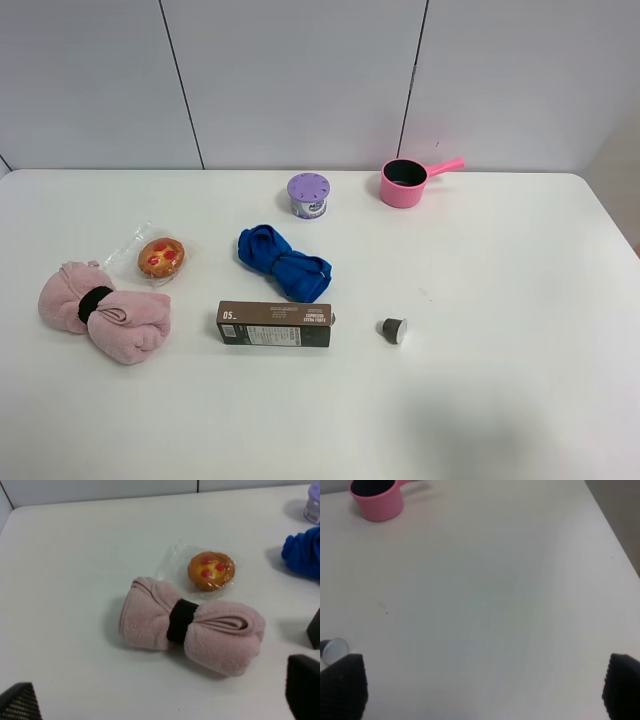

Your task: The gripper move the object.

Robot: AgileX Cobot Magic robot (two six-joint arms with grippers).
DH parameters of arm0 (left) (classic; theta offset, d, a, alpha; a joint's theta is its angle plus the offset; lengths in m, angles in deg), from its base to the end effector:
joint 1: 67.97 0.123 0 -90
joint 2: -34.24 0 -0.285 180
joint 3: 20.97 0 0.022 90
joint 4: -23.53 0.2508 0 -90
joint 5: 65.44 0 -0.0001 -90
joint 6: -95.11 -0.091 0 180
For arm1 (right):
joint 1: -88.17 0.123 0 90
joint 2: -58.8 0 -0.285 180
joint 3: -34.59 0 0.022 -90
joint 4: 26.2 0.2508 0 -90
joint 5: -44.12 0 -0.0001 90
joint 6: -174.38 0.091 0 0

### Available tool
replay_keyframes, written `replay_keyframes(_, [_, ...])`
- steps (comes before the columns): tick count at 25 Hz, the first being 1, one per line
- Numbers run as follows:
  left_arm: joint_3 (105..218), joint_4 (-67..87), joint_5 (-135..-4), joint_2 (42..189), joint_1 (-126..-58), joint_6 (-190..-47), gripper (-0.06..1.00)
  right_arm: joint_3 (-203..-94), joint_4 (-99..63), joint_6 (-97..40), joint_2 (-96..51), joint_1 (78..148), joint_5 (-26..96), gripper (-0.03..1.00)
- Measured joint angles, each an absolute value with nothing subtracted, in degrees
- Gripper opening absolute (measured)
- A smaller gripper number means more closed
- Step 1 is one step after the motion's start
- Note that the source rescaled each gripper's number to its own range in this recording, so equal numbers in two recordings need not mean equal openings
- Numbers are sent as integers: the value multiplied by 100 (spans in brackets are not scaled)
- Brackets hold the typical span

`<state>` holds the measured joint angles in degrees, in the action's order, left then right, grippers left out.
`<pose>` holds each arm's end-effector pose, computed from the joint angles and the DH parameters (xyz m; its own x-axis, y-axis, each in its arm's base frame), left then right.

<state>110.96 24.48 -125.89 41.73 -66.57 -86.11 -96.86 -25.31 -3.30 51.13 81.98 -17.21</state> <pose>-0.0065 0.0012 0.2801 -0.4393 0.0187 -0.8982 -0.0245 0.9992 0.0328 -0.0054 0.0018 0.2766 -0.4547 0.0975 -0.8853 0.1177 0.9918 0.0488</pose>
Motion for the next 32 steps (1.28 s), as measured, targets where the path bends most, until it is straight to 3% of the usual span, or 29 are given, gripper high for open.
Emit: replay_keyframes(32, [11096, 2448, -12589, 4173, -6657, -8611, 100, -9686, -2504, -341, 5113, 8263, -1717, 98])
